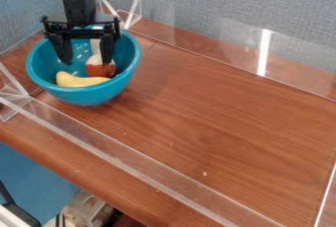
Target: Remove the mushroom from the blue bowl and put it on the table
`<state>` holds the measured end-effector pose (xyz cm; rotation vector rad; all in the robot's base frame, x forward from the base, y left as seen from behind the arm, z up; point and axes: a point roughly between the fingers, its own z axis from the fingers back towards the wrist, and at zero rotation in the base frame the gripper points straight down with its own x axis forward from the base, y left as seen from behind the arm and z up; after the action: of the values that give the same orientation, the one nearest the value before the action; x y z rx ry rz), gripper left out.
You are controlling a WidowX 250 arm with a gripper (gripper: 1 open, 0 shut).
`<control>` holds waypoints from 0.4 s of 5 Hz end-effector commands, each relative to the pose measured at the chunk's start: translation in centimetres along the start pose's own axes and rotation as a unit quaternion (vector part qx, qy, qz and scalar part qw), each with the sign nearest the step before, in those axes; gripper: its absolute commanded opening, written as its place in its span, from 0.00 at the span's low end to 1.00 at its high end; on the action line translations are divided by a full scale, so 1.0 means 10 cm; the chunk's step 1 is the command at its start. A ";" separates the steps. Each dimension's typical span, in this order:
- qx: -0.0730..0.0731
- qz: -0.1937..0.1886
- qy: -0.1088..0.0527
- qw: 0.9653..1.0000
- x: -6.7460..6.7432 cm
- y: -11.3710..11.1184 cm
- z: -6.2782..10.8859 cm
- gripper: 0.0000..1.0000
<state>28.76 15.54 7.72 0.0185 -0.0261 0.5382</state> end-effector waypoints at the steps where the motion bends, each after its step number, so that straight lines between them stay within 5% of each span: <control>1: 0.003 0.006 -0.017 1.000 0.04 0.04 0.06 0.00; 2: -0.003 0.002 -0.023 1.000 0.04 0.04 0.16 0.00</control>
<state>28.63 15.36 7.24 0.0115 -0.0070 0.5274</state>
